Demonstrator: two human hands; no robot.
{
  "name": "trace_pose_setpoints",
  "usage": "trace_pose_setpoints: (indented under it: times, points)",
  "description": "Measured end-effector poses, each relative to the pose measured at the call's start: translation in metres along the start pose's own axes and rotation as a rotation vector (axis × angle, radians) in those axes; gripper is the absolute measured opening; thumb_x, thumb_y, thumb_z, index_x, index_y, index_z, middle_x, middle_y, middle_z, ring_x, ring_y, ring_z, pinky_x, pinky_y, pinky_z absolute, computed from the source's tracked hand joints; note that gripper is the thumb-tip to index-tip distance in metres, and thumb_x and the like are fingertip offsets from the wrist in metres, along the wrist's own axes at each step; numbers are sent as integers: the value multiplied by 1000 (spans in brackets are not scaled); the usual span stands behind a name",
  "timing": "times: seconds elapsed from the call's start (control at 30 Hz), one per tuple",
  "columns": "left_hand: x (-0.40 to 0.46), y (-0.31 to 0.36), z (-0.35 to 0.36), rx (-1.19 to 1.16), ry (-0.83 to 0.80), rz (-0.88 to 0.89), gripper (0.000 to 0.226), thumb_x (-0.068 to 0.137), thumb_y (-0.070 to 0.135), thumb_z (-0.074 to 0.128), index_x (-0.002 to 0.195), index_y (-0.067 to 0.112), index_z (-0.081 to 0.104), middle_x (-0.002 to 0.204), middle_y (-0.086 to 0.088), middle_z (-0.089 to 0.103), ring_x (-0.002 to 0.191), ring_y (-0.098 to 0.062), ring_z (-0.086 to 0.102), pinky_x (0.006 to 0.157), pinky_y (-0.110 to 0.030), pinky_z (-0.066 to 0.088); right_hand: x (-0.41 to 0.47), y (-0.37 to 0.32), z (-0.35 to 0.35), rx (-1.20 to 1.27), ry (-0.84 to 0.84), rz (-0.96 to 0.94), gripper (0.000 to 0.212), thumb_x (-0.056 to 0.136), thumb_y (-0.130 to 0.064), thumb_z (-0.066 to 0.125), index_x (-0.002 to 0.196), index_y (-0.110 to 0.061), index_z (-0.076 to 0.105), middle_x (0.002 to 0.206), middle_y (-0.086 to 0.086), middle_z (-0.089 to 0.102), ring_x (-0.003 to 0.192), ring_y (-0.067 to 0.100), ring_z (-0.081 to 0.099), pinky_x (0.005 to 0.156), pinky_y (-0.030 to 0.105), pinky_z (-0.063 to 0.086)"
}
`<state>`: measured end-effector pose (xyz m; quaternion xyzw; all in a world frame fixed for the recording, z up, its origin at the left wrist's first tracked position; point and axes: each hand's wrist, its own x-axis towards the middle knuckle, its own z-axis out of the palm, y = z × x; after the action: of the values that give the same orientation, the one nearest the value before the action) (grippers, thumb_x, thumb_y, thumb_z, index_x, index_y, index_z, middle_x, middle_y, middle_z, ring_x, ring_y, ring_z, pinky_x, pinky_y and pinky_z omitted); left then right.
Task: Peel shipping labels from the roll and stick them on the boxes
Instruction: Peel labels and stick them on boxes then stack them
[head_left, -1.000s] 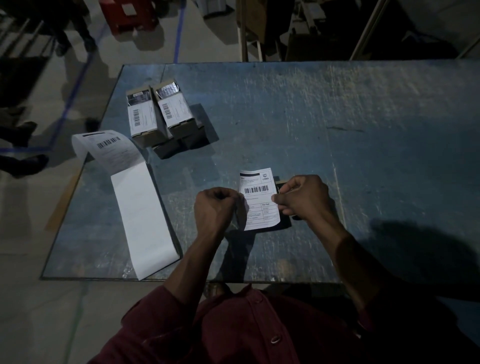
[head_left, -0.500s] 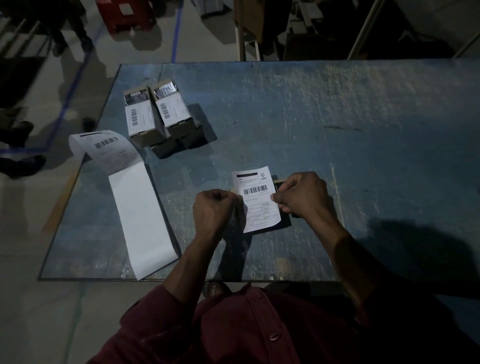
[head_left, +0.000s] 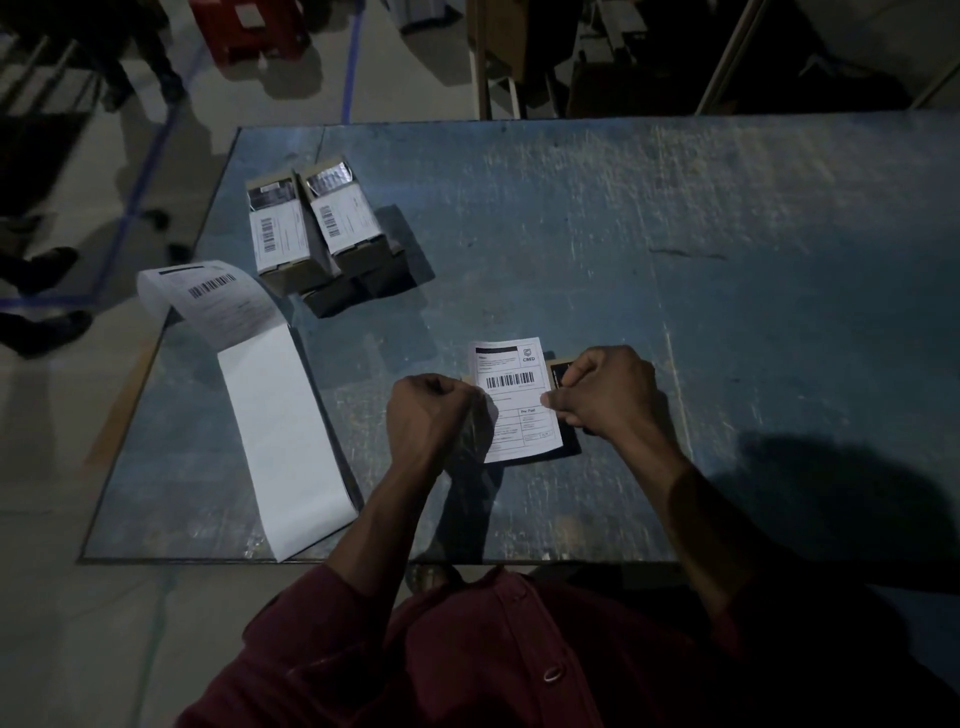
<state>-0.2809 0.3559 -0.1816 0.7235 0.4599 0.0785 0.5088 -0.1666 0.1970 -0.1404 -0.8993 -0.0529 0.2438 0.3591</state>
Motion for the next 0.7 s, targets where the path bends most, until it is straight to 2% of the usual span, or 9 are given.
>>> trace_pose_setpoints:
  times: [0.1, 0.2, 0.27, 0.33, 0.4, 0.5, 0.6, 0.7]
  points:
    - [1, -2, 0, -15, 5, -8, 17, 74, 18, 80, 60, 10, 72, 64, -10, 73, 67, -38, 73, 67, -54, 64, 0, 1, 0, -31, 11, -21, 31, 70, -13, 96, 81, -16, 67, 74, -2, 74, 56, 9, 72, 47, 20, 53]
    - [7, -13, -1, -73, 39, -20, 25, 70, 27, 90, 70, 19, 66, 71, -4, 74, 70, -30, 74, 72, -54, 63, 3, 3, 0, -51, 22, -52, 32, 67, -16, 97, 78, -19, 68, 78, -3, 75, 65, 14, 75, 61, 33, 63]
    - [8, -20, -4, -94, 39, 50, 28, 71, 30, 92, 79, 22, 67, 77, 2, 75, 70, -19, 74, 73, -52, 63, 4, 4, -1, -123, 37, -100, 28, 67, -21, 96, 78, -21, 70, 81, -6, 76, 74, 13, 73, 66, 29, 59]
    - [4, -24, -6, -74, 17, 154, 27, 71, 33, 93, 86, 30, 71, 93, 7, 75, 76, -13, 74, 73, -47, 63, 3, 6, -2, -161, 47, -197, 26, 70, -24, 95, 82, -21, 72, 85, -8, 77, 78, 12, 72, 68, 26, 55]
    - [3, -27, -9, -31, -32, 262, 34, 69, 32, 95, 96, 38, 75, 112, 7, 69, 94, -10, 69, 82, -41, 61, 5, 12, -4, -161, 43, -337, 28, 70, -28, 95, 85, -24, 71, 91, -9, 76, 84, 14, 70, 76, 32, 57]
    - [4, -33, -13, -5, -97, 404, 44, 73, 24, 95, 110, 39, 75, 122, 6, 60, 108, 5, 58, 89, -26, 57, 16, 21, -3, -202, 19, -496, 40, 69, -40, 94, 101, -29, 71, 106, -8, 73, 99, 21, 65, 86, 42, 56]
    - [5, -39, -15, -37, -147, 477, 47, 75, 25, 94, 117, 31, 75, 126, 1, 57, 115, -2, 60, 87, -18, 58, 25, 29, -3, -192, -68, -488, 53, 80, -46, 85, 126, -32, 63, 128, -9, 69, 111, 16, 65, 91, 40, 56]
    - [6, -45, -16, -44, -154, 501, 52, 70, 26, 96, 118, 20, 78, 126, -2, 56, 114, -2, 61, 85, -13, 55, 32, 37, -5, -211, -147, -484, 50, 96, -29, 71, 143, -30, 54, 144, -8, 61, 125, 14, 61, 103, 34, 50]
